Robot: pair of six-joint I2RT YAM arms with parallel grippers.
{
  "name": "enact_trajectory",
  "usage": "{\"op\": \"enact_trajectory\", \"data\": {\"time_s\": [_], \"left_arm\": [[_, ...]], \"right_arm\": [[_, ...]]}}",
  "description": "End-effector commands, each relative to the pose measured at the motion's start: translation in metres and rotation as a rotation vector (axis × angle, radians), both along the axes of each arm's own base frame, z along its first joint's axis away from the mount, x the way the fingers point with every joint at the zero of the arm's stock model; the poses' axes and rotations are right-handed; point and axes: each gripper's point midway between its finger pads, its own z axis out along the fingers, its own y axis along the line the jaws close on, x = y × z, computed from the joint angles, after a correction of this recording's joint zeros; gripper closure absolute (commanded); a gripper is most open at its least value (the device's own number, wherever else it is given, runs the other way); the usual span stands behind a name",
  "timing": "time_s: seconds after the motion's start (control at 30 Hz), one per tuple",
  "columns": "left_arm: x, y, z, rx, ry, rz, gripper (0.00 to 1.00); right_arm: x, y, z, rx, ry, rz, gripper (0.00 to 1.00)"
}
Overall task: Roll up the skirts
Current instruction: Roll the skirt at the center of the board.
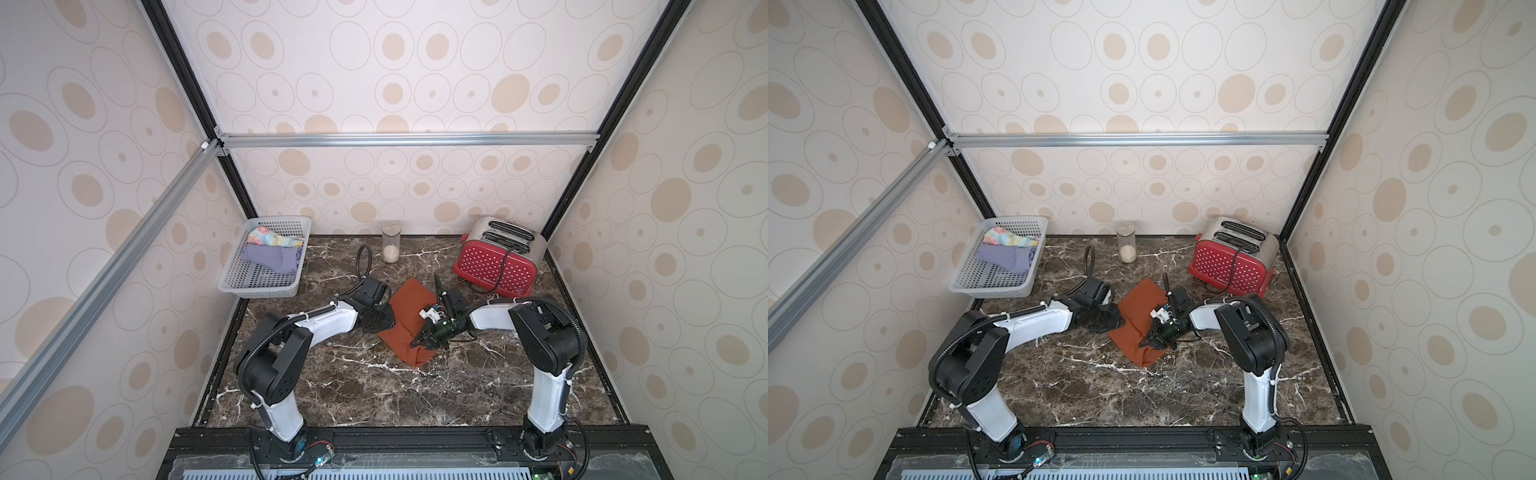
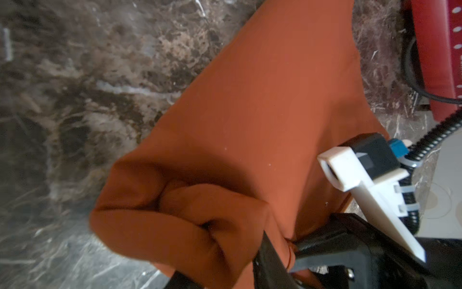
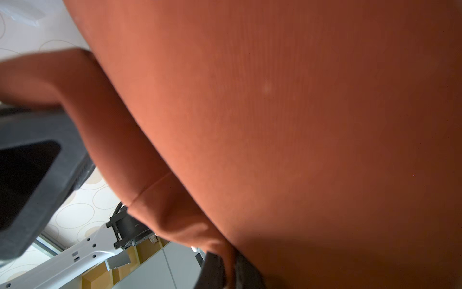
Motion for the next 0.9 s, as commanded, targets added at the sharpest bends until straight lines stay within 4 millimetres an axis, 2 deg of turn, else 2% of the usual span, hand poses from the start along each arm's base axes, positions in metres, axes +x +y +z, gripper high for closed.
{"op": "enact_trajectory", "data": {"time_s": [0.0,0.17,0.23,0.33,0.4,0.57,0.73,0.8,0.87], "left_arm": [[0.024,-0.008,0.004,0.001,-0.034,0.038,0.7],[0.034,-0.005,-0.013,0.077,0.022,0.066,0.71],[0.034,-0.001,-0.025,0.131,0.071,0.078,0.72],[0.032,0.006,-0.041,0.189,0.114,0.089,0.75],[0.029,0.009,-0.048,0.209,0.129,0.089,0.74],[0.026,0.008,-0.054,0.219,0.154,0.07,0.74],[0.025,0.001,-0.053,0.219,0.152,0.027,0.73],[0.023,-0.005,-0.053,0.234,0.157,-0.008,0.73],[0.021,-0.011,-0.054,0.238,0.167,-0.029,0.73]], "right_arm": [[-0.015,-0.038,-0.062,-0.26,0.072,-0.037,1.0],[-0.011,-0.036,-0.057,-0.247,0.059,-0.033,1.0],[-0.008,-0.037,-0.051,-0.253,0.037,-0.029,0.99],[0.0,-0.035,-0.035,-0.243,-0.022,-0.034,0.86],[0.006,-0.034,-0.022,-0.231,-0.063,-0.039,0.8],[0.018,-0.034,0.019,-0.188,-0.221,-0.063,0.65],[0.024,-0.062,0.045,-0.287,-0.439,-0.107,0.59],[0.024,-0.072,0.058,-0.321,-0.584,-0.124,0.54],[0.018,-0.074,0.069,-0.378,-0.73,-0.088,0.48]]}}
